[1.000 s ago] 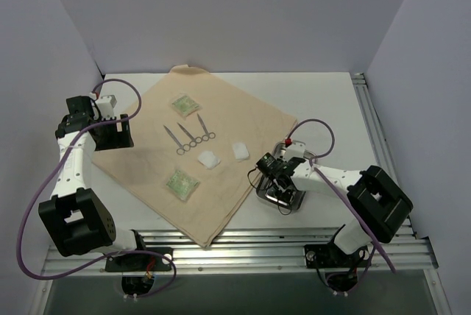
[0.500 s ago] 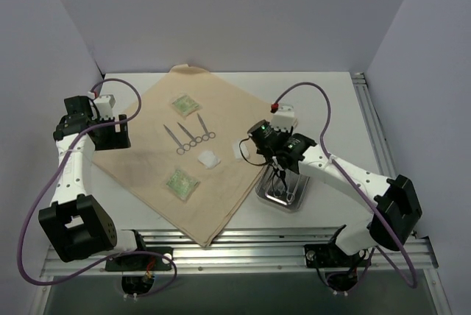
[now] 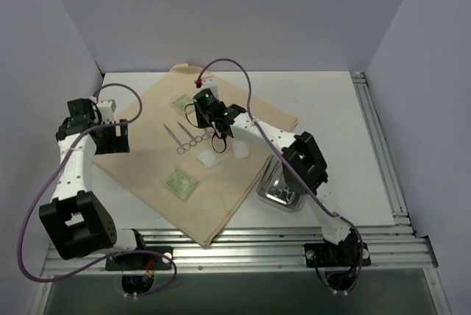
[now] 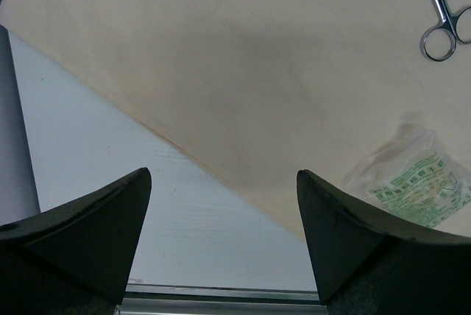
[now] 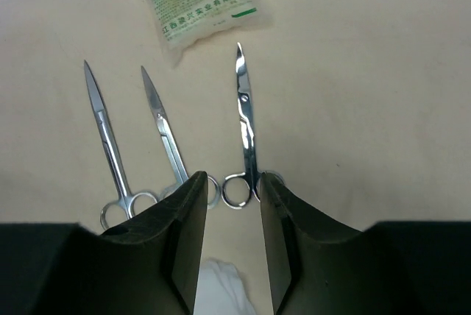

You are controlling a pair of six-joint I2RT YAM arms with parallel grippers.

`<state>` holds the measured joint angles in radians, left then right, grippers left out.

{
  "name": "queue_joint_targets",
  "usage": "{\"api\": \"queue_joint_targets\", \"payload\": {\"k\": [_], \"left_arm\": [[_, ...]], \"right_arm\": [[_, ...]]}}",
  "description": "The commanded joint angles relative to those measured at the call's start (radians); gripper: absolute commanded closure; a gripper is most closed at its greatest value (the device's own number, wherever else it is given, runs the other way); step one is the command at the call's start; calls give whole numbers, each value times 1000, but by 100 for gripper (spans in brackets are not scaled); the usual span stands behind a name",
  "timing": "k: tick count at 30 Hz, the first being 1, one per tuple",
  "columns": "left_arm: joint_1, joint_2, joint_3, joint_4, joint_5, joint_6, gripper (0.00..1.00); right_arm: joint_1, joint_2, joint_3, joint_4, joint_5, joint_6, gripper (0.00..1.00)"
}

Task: Prepare the surgical pack

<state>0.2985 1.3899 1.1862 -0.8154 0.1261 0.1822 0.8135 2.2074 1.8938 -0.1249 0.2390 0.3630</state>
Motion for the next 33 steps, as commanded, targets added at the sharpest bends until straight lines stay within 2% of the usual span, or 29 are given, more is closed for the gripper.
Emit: {"api": "queue_joint_targets", "payload": {"k": [1, 7, 9, 20, 28, 31, 33], "left_arm": [[7, 12, 0, 21, -19, 13, 11], [7, 32, -7, 44, -14, 13, 11], [7, 37, -11, 45, -5, 11, 11], [7, 32, -19, 47, 9, 14, 10], [8, 34, -19, 48, 9, 14, 11], [8, 35, -17, 48, 12, 14, 10], [7, 35, -16, 48, 13, 14, 11]], "right_arm": [[3, 115, 204, -59, -52, -47, 69], [-2, 348, 431, -157, 6, -41, 71], [-4, 399, 453, -173, 29, -26, 71], [-11, 485, 491, -236, 77, 14, 72], [-13, 508, 496, -361, 121, 37, 76], [-16, 502, 472, -366, 91, 45, 76], [-16, 502, 468, -369, 74, 40, 81]]}}
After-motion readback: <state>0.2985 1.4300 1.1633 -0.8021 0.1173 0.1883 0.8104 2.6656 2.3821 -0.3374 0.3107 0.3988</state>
